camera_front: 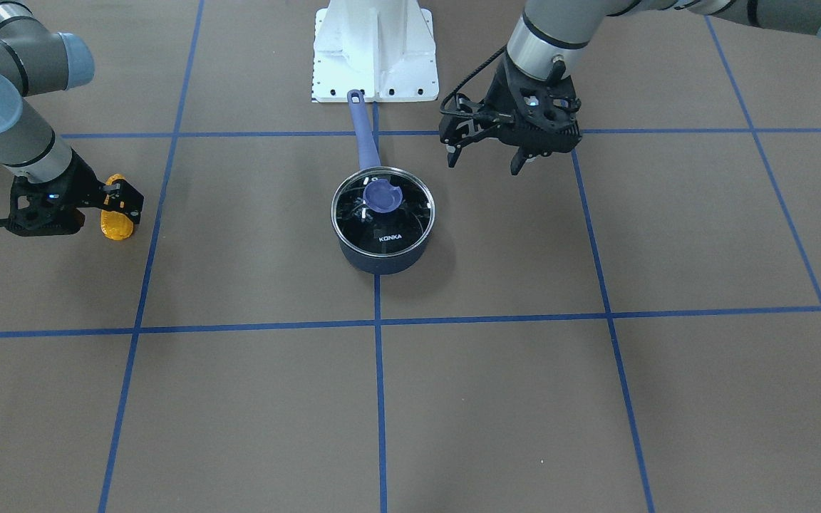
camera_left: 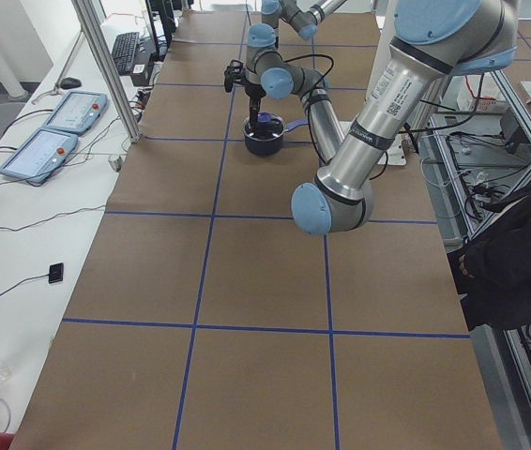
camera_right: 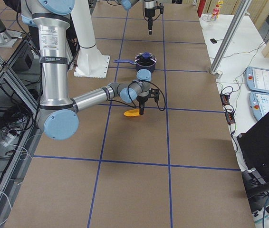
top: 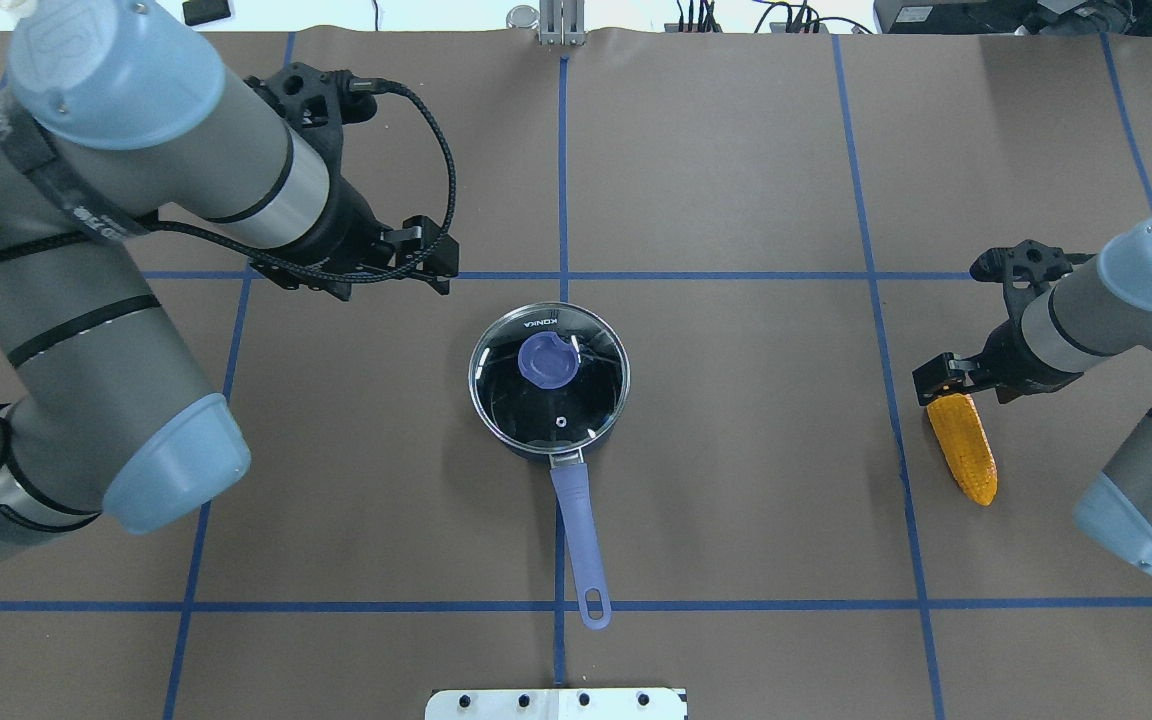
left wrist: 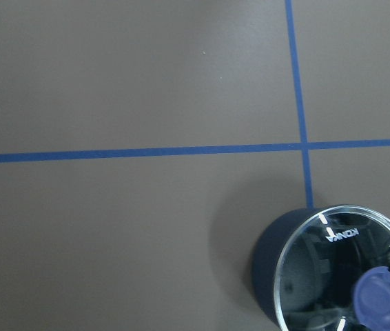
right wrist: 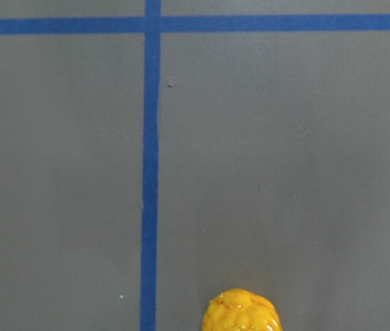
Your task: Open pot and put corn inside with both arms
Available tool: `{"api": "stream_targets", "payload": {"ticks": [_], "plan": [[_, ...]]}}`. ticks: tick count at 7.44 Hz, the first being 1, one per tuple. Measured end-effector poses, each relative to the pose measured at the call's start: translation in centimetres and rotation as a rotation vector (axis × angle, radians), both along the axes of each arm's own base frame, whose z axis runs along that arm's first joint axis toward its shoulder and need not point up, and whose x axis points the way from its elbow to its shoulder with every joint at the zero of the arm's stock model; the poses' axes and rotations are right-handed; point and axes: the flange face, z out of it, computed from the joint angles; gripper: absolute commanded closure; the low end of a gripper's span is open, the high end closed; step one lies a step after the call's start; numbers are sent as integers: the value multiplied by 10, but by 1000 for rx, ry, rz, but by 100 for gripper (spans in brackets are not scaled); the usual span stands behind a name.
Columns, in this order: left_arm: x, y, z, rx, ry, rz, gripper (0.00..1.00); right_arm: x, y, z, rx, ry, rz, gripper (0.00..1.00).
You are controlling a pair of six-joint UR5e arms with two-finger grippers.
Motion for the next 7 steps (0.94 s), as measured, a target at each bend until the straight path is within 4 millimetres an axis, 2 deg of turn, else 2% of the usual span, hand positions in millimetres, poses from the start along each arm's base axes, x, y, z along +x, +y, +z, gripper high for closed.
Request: {"api": "stream_targets", "payload": {"ticks": [1,2,3,5,7], "plan": [[14,-1,-10,-10,3,-8,3,-2,7,7,10,9,-8,0],[24,-4,-20,-20,5,-16,3,-6,13,10,16,14,-16,8],[34,-8,-27,-23,3,-22,3,-9,16,12,21,13,-21,34],[54,-16,-40,-29,-6,-25,3,-10,20,13,27,6,-26,53],[77,-25,-51,-42,-26,-35,3,-12,21,12,31,3,-31,66]]}}
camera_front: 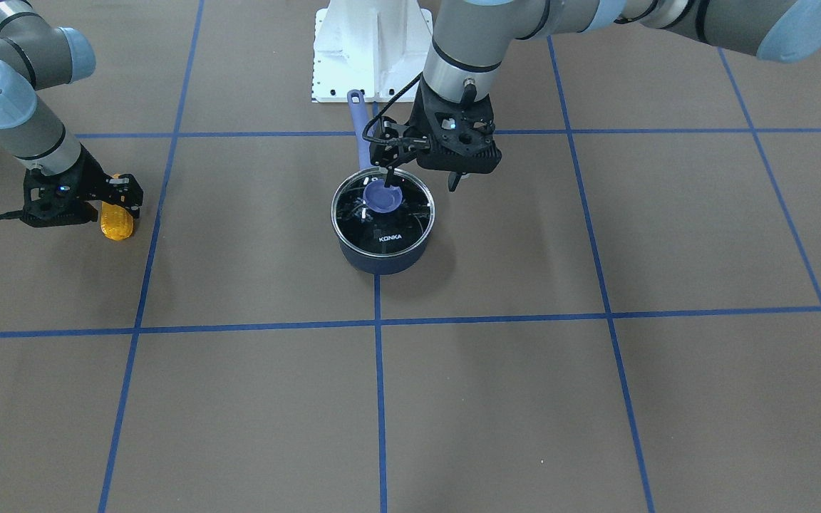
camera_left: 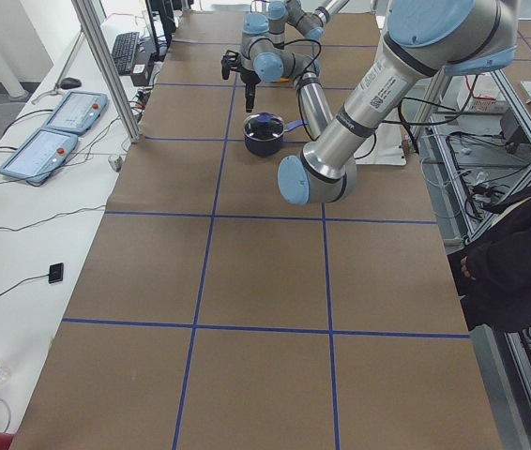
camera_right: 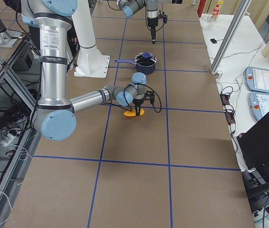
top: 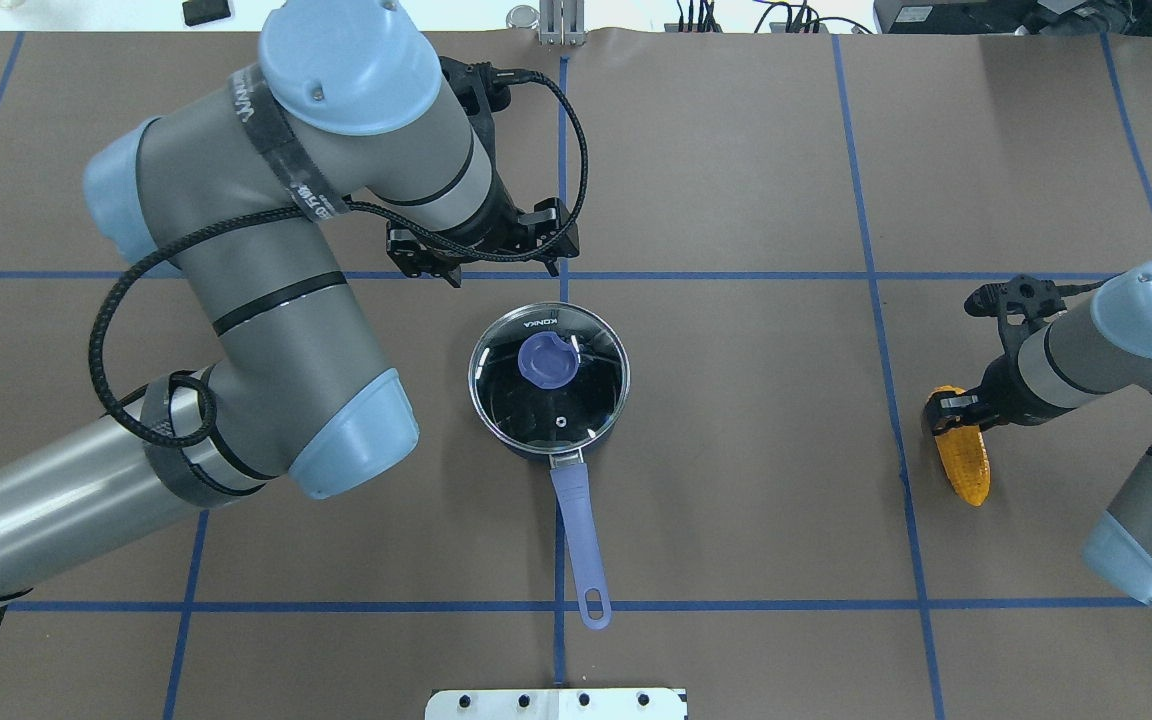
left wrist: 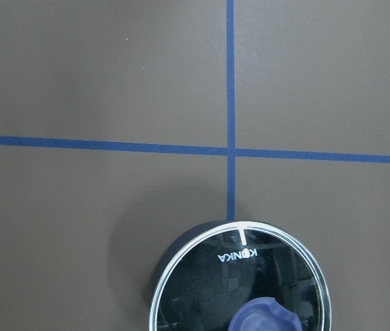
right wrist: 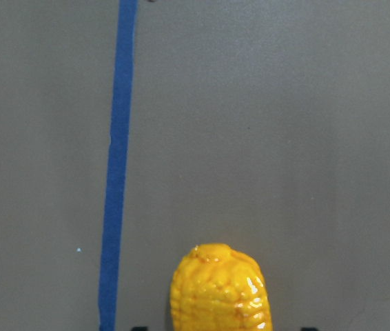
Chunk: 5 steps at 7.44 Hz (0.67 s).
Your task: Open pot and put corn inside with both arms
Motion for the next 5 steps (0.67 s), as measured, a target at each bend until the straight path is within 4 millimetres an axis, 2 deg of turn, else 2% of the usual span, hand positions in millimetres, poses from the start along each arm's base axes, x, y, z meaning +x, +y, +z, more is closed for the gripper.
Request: {"api": "stream_targets", "payload": {"ticks": [2,5], "plan": [[26,4,1,3,-30,-1,3,0,0,1,2,1,-2,69],[50,14,10,-1,-58,21,3,8,-5,-11,3,-26,1,69]]}}
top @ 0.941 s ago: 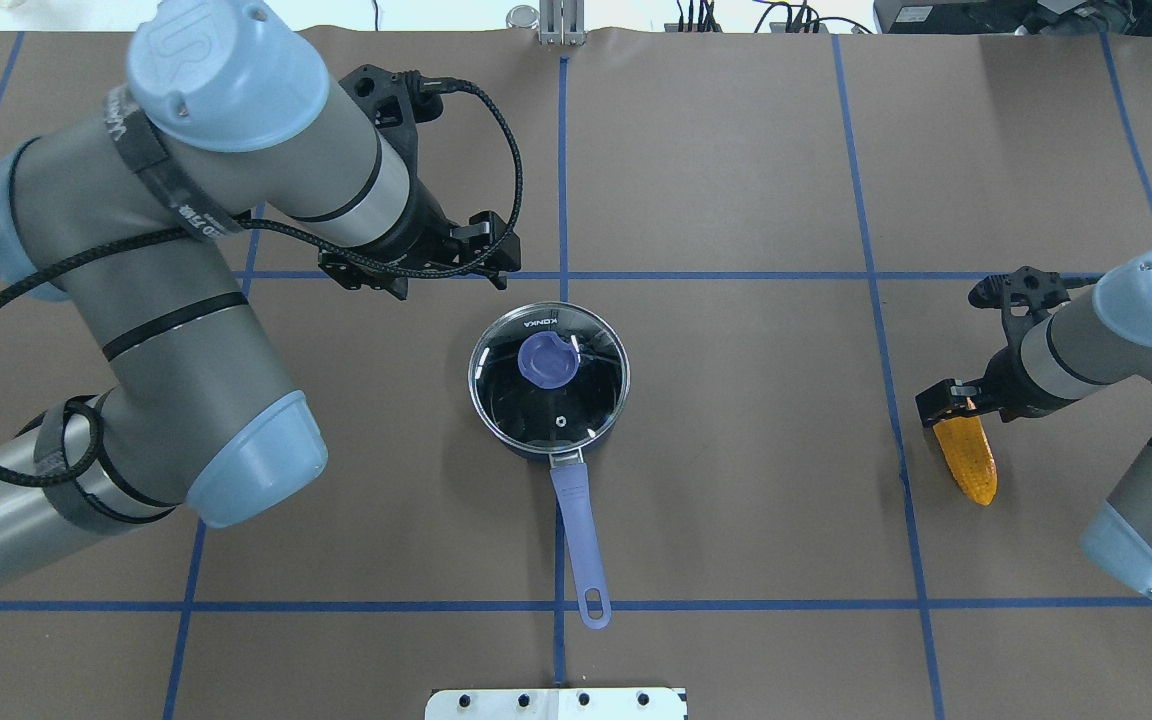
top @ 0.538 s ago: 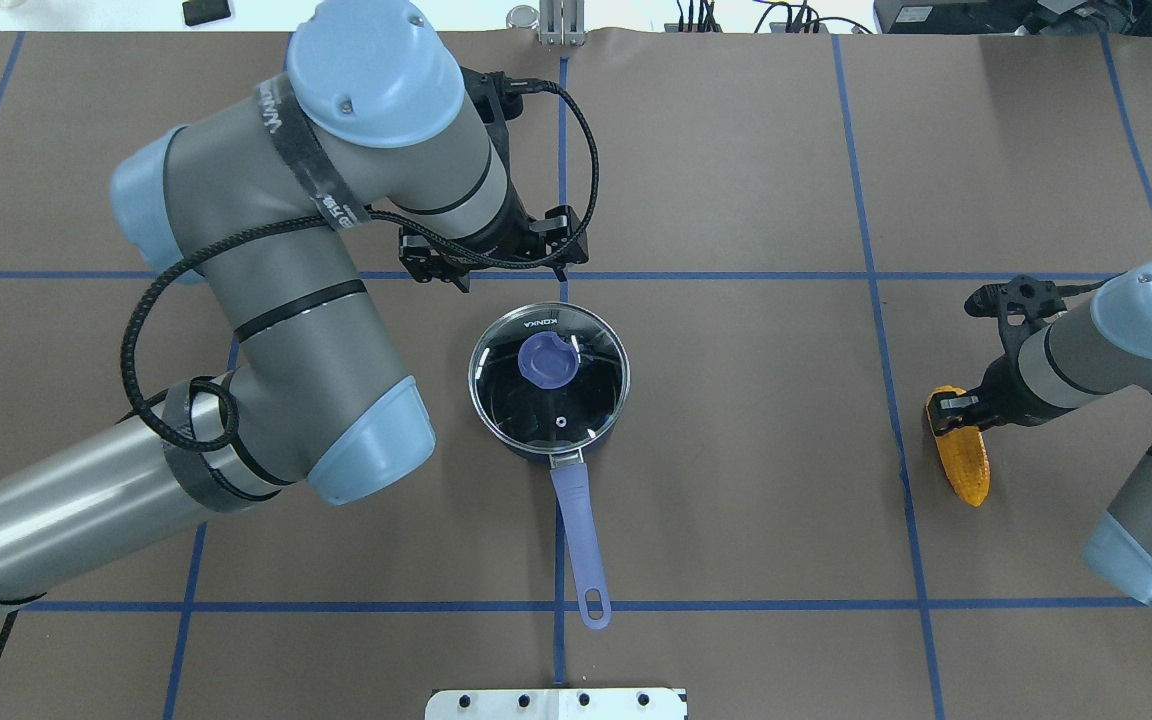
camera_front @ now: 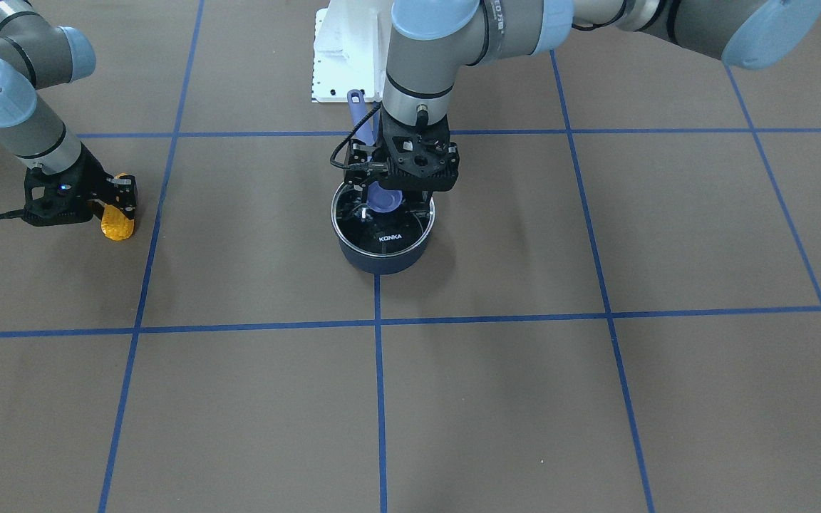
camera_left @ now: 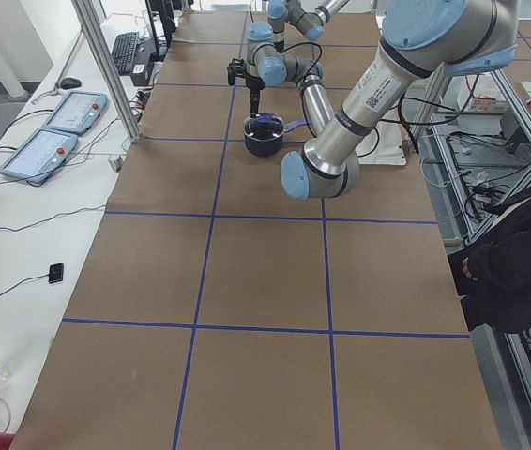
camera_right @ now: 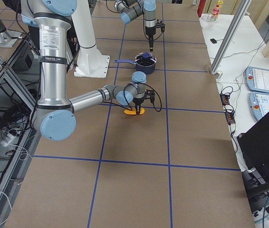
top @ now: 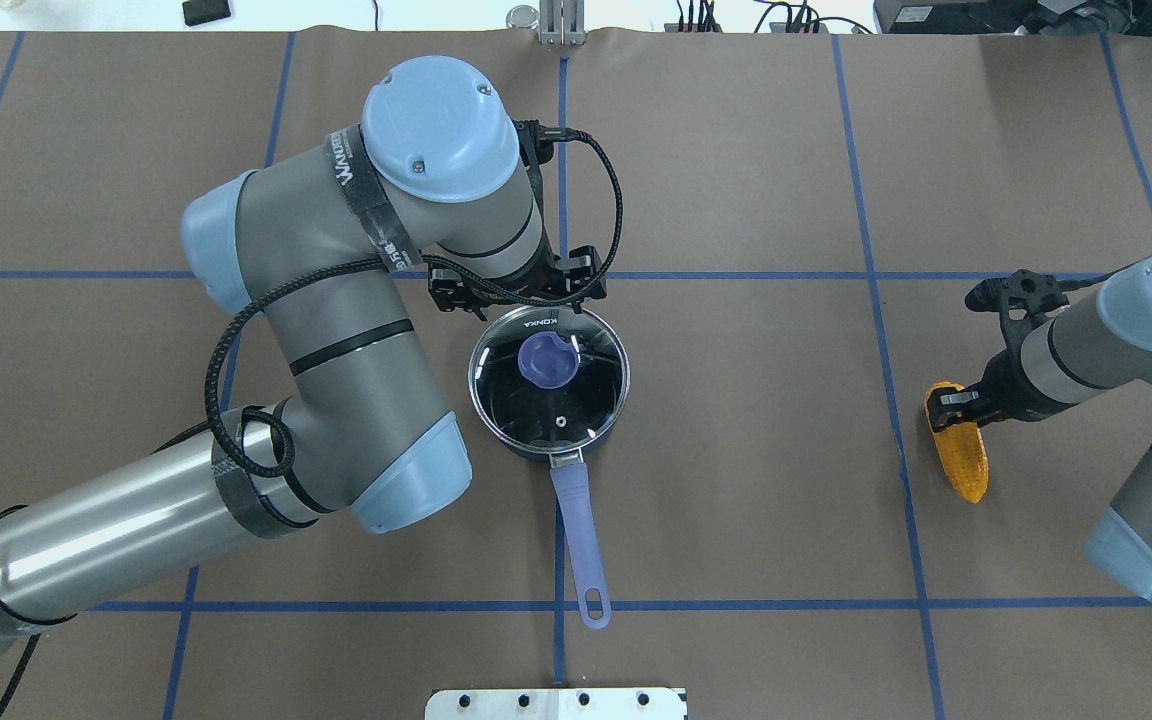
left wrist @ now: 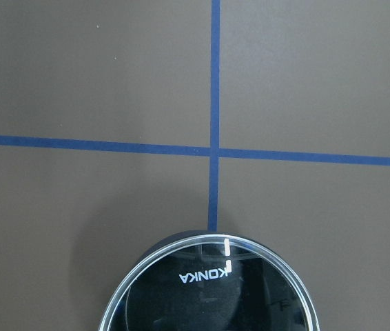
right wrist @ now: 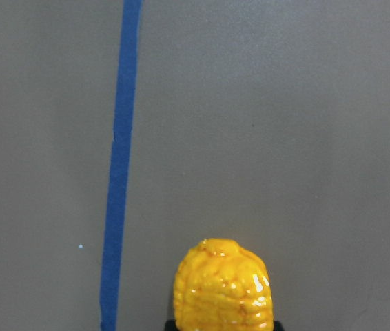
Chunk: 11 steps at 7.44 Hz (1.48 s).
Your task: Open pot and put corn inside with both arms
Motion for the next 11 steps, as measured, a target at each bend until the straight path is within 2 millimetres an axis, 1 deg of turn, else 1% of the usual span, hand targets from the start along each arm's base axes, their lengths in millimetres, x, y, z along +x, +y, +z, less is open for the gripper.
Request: {"api": "stream_targets", "payload": {"ticks": [3,5,6,8,9,10,11], "plan": [[22,11,9,7,-26,13,3,35,-22,-11,-16,-53,28,69],[37,19,16,9,-32,29,4,44,-28,-12,-15,-60,36,69],[46,23,19,17,-29,29,10,47,-31,-13,-18,-64,38,69],[56,26,24,23,-28,25,37,51,-36,-15,-18,-75,40,68],[57,26,24,26,-26,26,47,51,-38,-17,-15,-78,39,68],[56,27,23,29,-22,28,51,51,-39,-19,-11,-82,39,68],[54,27,20,32,-16,29,51,50,-41,-23,-6,-87,39,68]]}}
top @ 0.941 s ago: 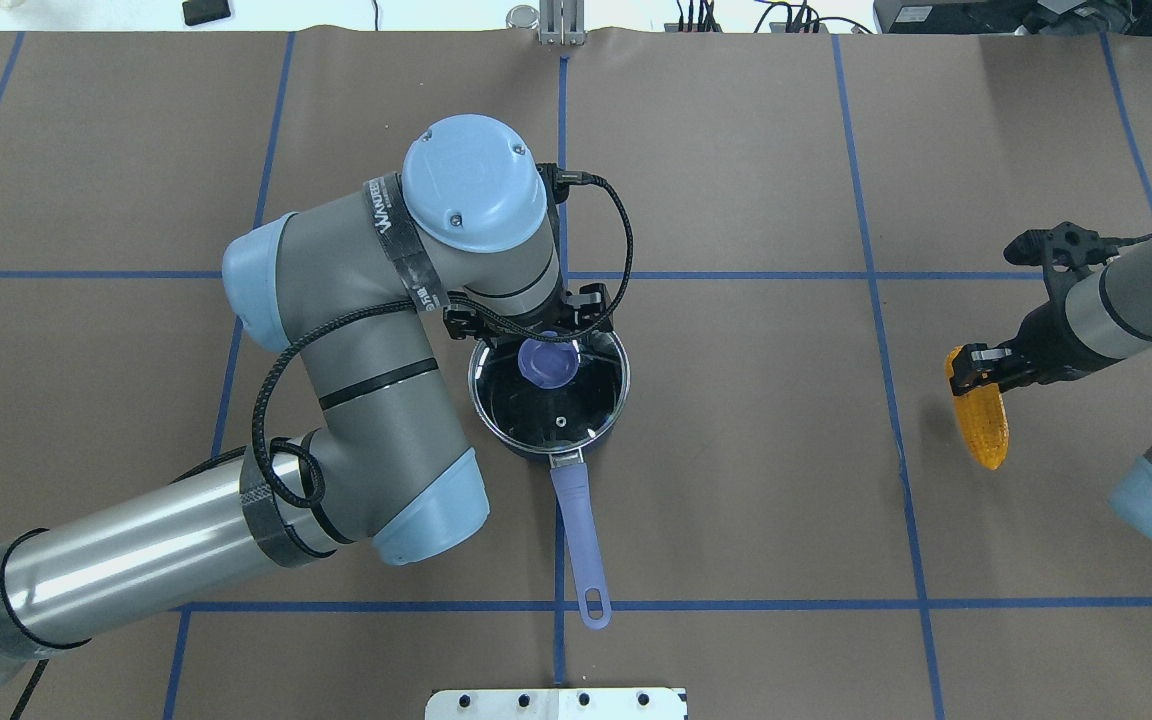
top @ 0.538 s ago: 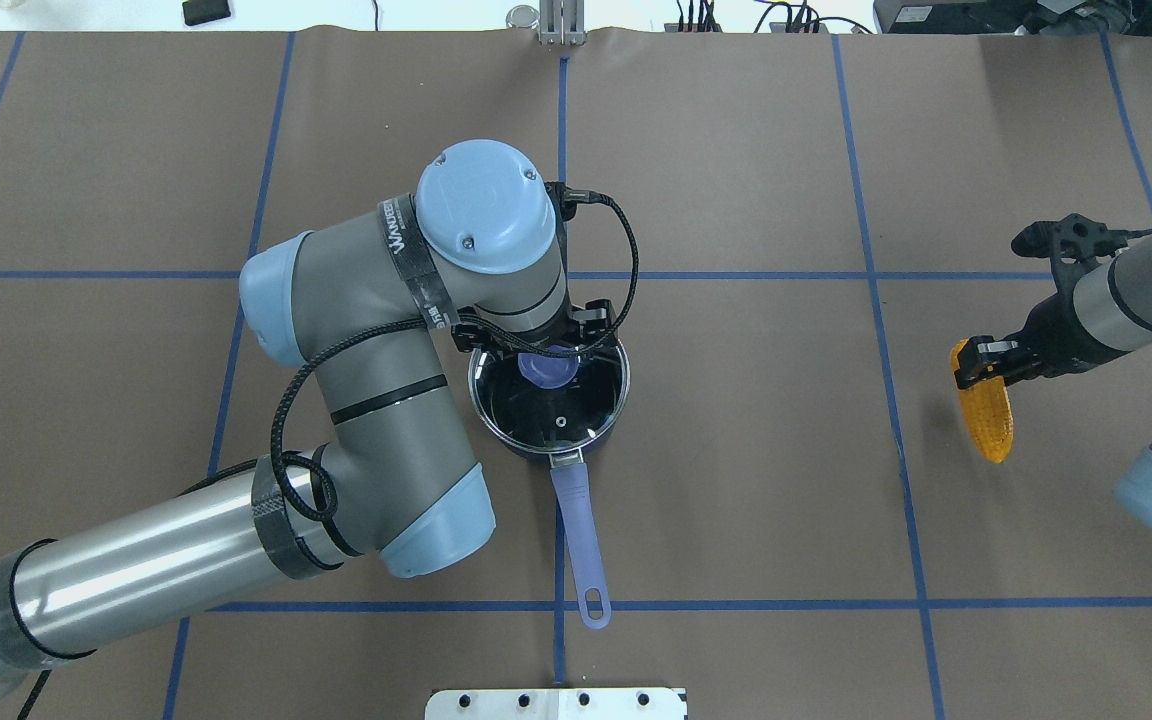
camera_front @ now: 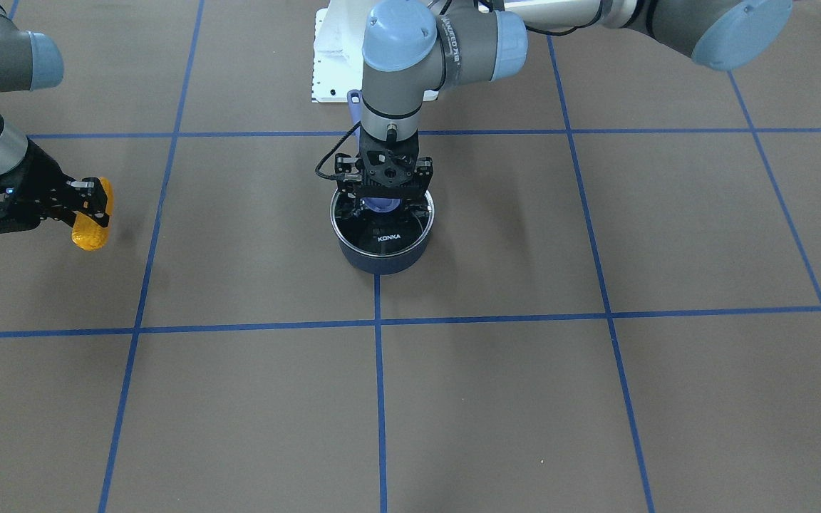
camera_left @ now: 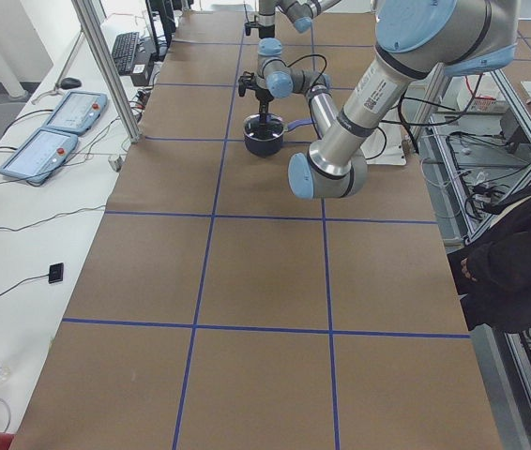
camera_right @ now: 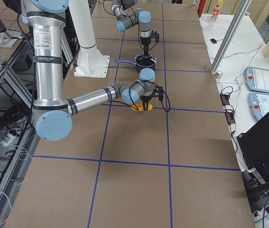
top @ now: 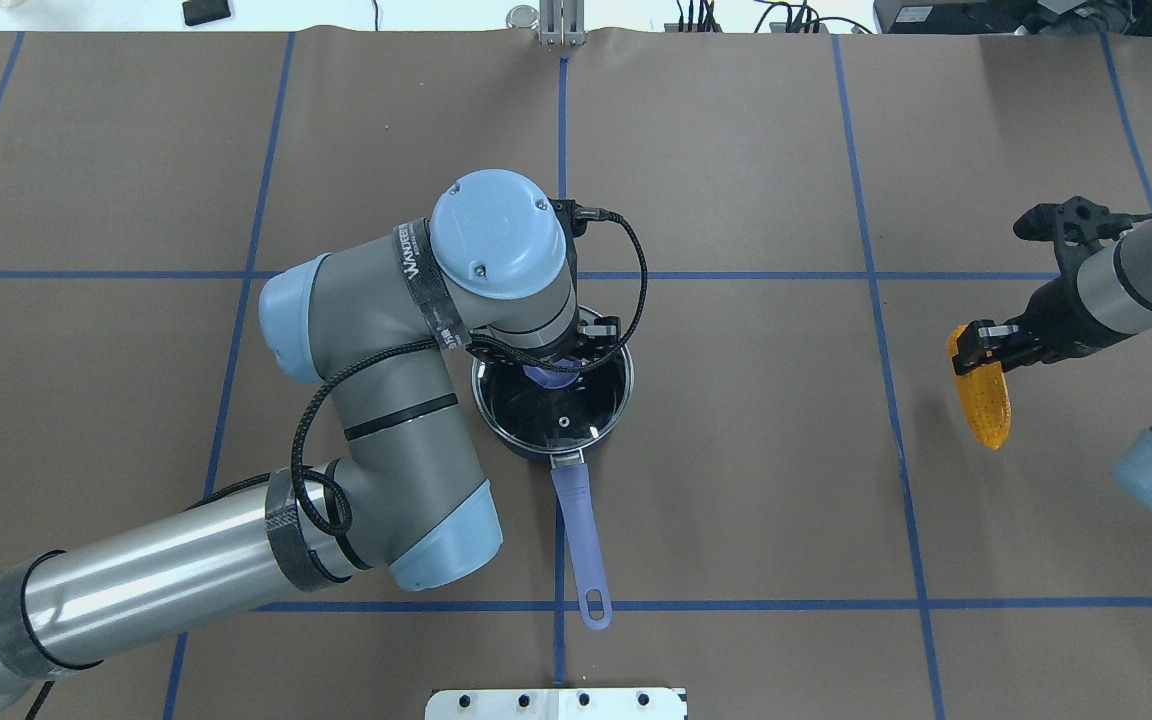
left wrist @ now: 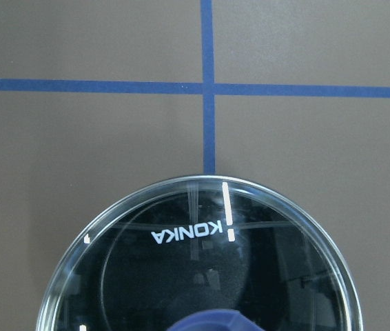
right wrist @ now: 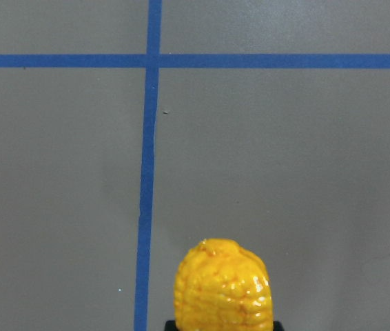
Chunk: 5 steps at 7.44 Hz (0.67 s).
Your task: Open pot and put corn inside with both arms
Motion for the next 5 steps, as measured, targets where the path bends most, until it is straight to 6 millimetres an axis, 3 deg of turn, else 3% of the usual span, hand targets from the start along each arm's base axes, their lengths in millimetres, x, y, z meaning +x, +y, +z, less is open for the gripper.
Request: {"api": "stream_targets", "payload": {"ticks": [2,3,5], "plan": [[-23,-5,-11,21,24,6,51,0,-5,-12,7,-18,2,66],[-49,-12,-7,28,37,20,51,-3,-15,-29,2,-30,6,66],[-122,-20,31,69,49,60,51,-14,-41,-91,-24,-35,23,65]]}}
